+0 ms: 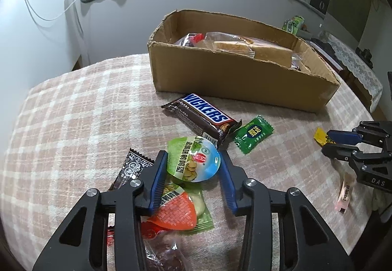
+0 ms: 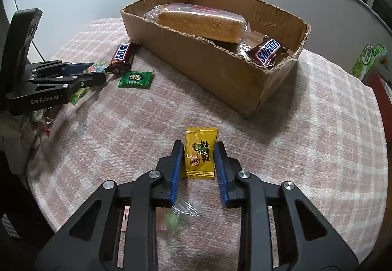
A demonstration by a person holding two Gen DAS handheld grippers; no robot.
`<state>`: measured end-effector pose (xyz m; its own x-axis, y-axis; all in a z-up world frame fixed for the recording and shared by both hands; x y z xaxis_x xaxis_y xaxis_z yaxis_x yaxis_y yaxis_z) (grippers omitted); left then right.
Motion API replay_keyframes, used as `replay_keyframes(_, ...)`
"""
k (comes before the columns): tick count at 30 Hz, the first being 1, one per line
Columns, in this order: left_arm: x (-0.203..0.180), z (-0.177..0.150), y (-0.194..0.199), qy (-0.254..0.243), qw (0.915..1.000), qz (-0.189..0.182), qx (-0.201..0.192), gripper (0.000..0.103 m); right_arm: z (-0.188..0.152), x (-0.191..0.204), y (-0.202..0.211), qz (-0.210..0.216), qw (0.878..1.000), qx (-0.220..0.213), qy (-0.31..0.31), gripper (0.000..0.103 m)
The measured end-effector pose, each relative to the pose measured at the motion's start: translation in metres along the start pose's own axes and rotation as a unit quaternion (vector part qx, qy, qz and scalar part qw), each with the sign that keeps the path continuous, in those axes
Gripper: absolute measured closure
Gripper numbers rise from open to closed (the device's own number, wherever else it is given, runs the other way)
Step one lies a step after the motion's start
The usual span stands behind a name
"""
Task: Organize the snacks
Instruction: 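Grasp the green snack pack with the left tool while the right tool grasps the yellow candy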
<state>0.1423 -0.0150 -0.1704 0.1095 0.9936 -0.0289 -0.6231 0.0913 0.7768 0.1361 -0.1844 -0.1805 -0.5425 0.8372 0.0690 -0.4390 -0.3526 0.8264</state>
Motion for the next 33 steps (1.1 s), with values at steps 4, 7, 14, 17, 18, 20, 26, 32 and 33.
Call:
replay_keyframes(4,0.0,0.0,0.003,0.0,1.0,-0.001,-0.006,0.063,0.0,-0.001,0.003,0.005,1.0,-0.004,-0.007,0.078)
replay_keyframes(7,0.001,0.0,0.007,0.004,0.9999,-0.003,-0.01,0.064,0.001,-0.001,0.007,0.005,1.0,-0.009,-0.007,0.078)
replay_keyframes(14,-0.002,0.005,0.021,0.011,0.9995,-0.012,-0.028,0.064,0.007,0.003,0.021,0.015,0.999,-0.029,-0.009,0.078)
replay_keyframes(17,-0.006,0.011,0.031,0.012,0.9989,-0.019,-0.041,0.064,0.01,0.004,0.028,0.017,0.999,-0.04,-0.008,0.078)
replay_keyframes(18,-0.006,0.013,0.034,0.013,0.9987,-0.022,-0.045,0.064,0.012,0.004,0.031,0.017,0.999,-0.043,-0.008,0.078)
replay_keyframes(20,-0.009,0.018,0.038,0.012,0.9983,-0.025,-0.051,0.064,0.016,0.005,0.034,0.018,0.999,-0.049,-0.009,0.078)
replay_keyframes(26,-0.014,0.037,0.047,0.009,0.9971,-0.03,-0.069,0.064,0.034,0.001,0.046,0.015,0.997,-0.071,-0.016,0.078)
replay_keyframes(32,-0.016,0.062,0.052,0.012,0.9957,-0.027,-0.088,0.064,0.058,-0.009,0.06,0.011,0.995,-0.095,-0.026,0.078)
replay_keyframes(33,-0.016,0.066,0.053,0.012,0.9955,-0.027,-0.09,0.064,0.062,-0.01,0.062,0.012,0.995,-0.098,-0.027,0.078)
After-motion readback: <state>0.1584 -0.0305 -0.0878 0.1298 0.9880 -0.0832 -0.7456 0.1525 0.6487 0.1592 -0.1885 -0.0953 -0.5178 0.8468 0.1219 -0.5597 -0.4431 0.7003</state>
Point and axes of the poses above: each gripper's, at about its wrist camera, not at the fingertips, and y roughly against the way its jaws point, x to its left, z to its top, the point moved 8 cm from there along -y, roughly the way its jaws point, and after that the axes turned 3 degrees about z, right-handed, at the moved point
